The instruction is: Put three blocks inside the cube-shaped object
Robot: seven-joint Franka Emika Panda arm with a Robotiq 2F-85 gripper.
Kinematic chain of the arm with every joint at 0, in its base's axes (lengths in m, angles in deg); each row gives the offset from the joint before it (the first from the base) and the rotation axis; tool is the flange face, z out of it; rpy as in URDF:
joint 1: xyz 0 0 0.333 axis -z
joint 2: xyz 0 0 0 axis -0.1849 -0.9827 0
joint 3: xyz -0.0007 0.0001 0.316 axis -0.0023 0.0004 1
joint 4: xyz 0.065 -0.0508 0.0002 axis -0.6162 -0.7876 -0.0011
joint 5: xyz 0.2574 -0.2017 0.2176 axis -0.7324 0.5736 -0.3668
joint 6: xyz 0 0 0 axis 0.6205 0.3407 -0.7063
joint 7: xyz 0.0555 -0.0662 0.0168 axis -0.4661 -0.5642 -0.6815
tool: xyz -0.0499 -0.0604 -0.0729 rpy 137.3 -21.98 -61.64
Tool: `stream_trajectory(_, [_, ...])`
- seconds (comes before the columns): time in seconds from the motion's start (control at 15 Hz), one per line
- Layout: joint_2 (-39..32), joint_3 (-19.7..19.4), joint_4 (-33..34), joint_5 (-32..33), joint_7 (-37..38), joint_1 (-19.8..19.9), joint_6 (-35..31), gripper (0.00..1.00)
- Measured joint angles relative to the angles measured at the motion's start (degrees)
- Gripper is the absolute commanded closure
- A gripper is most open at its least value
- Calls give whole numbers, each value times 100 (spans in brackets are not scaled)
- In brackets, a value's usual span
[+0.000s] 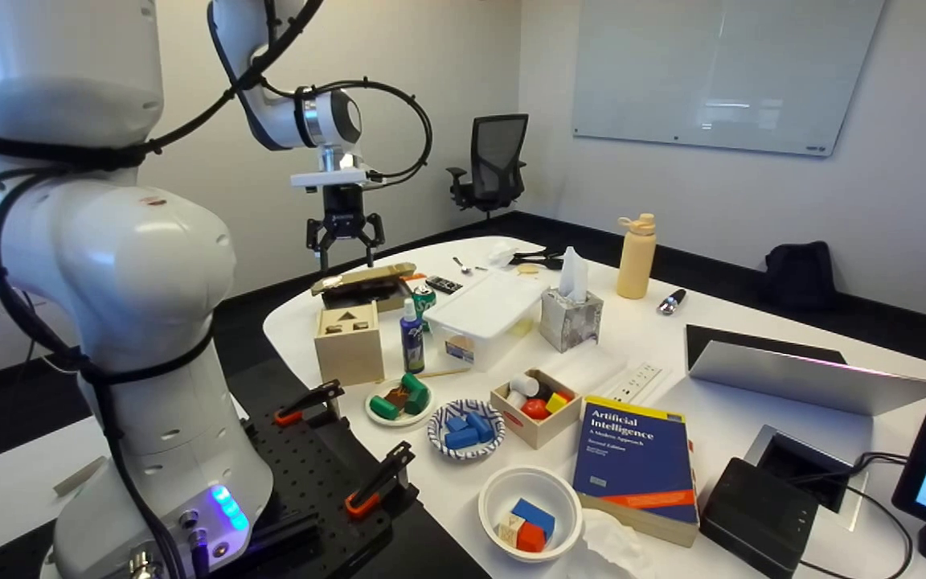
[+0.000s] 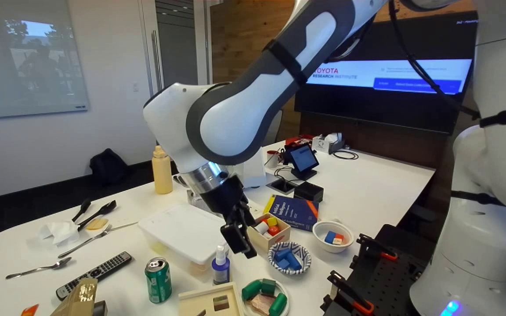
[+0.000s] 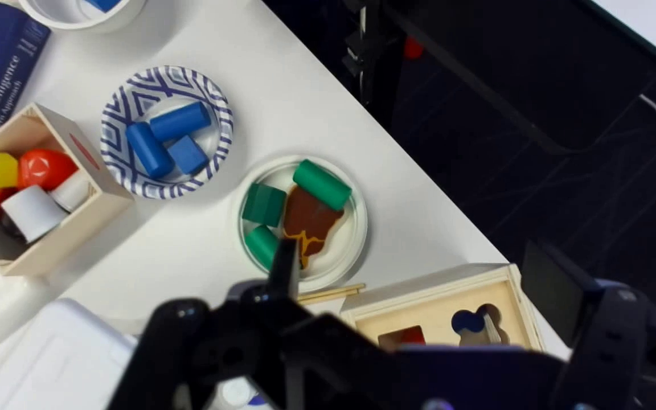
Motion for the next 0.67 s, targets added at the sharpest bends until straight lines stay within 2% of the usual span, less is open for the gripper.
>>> stream_trajectory(0.4, [-190,4,55,83,27,-3,-14,0])
stream_trajectory(0.53, [-16,-184,-90,265,55,114,-16,0])
stream_trajectory(0.67, [391,-425,-438,411,56,400,-18,0])
